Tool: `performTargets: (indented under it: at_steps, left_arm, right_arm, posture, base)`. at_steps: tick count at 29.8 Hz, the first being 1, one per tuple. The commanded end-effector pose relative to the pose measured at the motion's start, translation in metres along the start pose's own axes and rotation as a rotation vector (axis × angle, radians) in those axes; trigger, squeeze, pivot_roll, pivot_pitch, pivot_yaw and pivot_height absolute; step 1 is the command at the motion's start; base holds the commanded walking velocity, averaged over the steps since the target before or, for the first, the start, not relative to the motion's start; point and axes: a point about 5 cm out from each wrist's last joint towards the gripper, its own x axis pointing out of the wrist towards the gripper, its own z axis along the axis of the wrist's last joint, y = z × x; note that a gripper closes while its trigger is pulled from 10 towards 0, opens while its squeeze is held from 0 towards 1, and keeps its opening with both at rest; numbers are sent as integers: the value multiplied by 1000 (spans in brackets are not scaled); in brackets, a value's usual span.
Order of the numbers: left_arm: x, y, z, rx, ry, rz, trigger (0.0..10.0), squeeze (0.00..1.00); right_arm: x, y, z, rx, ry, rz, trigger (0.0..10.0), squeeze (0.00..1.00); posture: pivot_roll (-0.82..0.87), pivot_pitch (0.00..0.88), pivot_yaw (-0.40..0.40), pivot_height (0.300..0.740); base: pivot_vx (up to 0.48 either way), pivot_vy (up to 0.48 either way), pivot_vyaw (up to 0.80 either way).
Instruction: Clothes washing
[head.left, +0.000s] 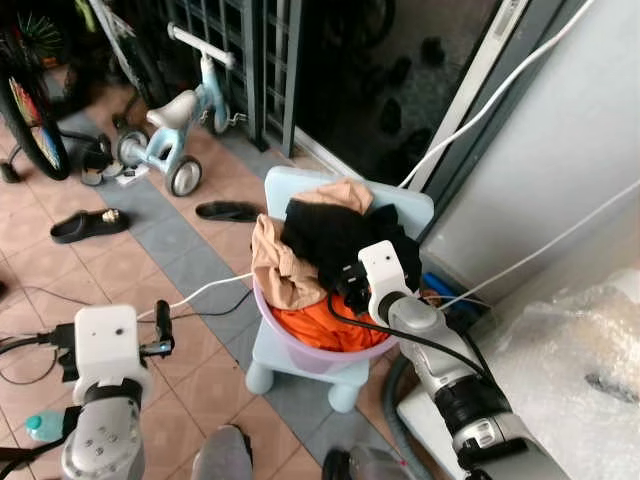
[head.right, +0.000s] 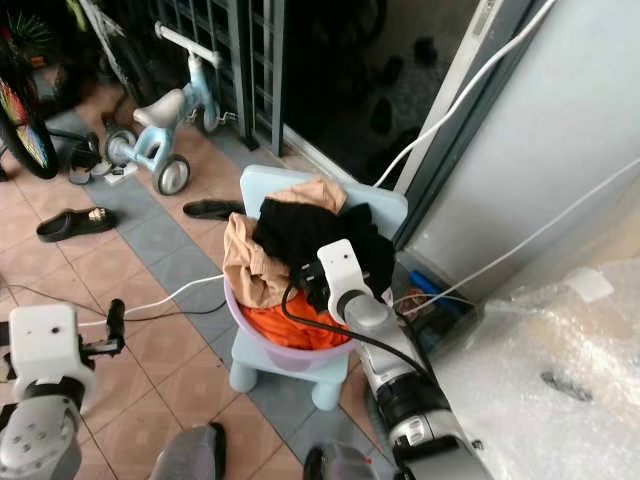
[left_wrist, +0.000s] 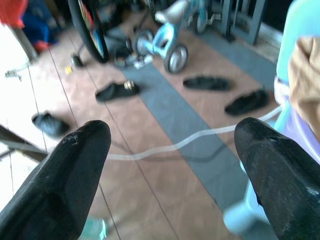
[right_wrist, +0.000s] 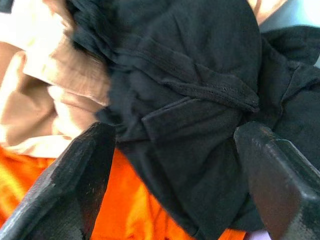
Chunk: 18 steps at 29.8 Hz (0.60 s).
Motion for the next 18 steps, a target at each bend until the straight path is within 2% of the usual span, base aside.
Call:
performTargets:
  at_steps: [1, 3, 6, 7, 8, 9, 10, 15, 18]
  left_arm:
    - [-8, -1, 2, 0, 14, 8, 10000, 0]
    - [-13, -4, 2, -7, 27, 0, 10000, 0]
    - [-24, -11, 3, -23, 47, -20, 10000, 0]
    - [-25, -11, 3, -29, 53, -18, 10000, 0]
    - [-26, -11, 3, -32, 57, -16, 10000, 0]
    - [-28, -11, 3, -38, 61, -15, 10000, 0]
    - [-31, -12, 4, -44, 70, -16, 10000, 0]
    - [-39, -16, 6, -54, 87, -26, 10000, 0]
    - [-50, -27, 7, -64, 103, -63, 10000, 0]
  right_arm:
    - [4, 1, -4, 17, 15, -13, 10000, 0]
    - [9, 5, -1, 13, 9, -11, 10000, 0]
    - [18, 21, 6, 24, -6, 8, 9765, 0]
    - [19, 24, 7, 31, -3, 7, 4784, 0]
    - [20, 25, 7, 36, 1, 5, 4784, 0]
    - [21, 27, 9, 42, 5, 4, 314, 0]
    - [23, 31, 12, 39, 8, -2, 0, 0]
    - [27, 33, 18, 31, 25, -77, 0, 0]
    - [29, 30, 21, 48, 35, -137, 0, 0]
  posture:
    - [248, 284, -135, 740]
    - [254, 295, -142, 740]
    - [272, 321, -157, 740]
    - [276, 332, -161, 740]
    - [276, 332, -161, 740]
    - [279, 341, -169, 740]
    - [284, 343, -178, 740]
    - [293, 349, -196, 740]
    - [291, 354, -207, 740]
  base:
    - [0, 0, 0]
    - [0, 0, 0]
    - [0, 0, 0]
    - [0, 0, 0]
    - [0, 0, 0]
    - [0, 0, 0]
    - [0, 0, 0]
    - [0, 0, 0]
    - [0, 0, 0]
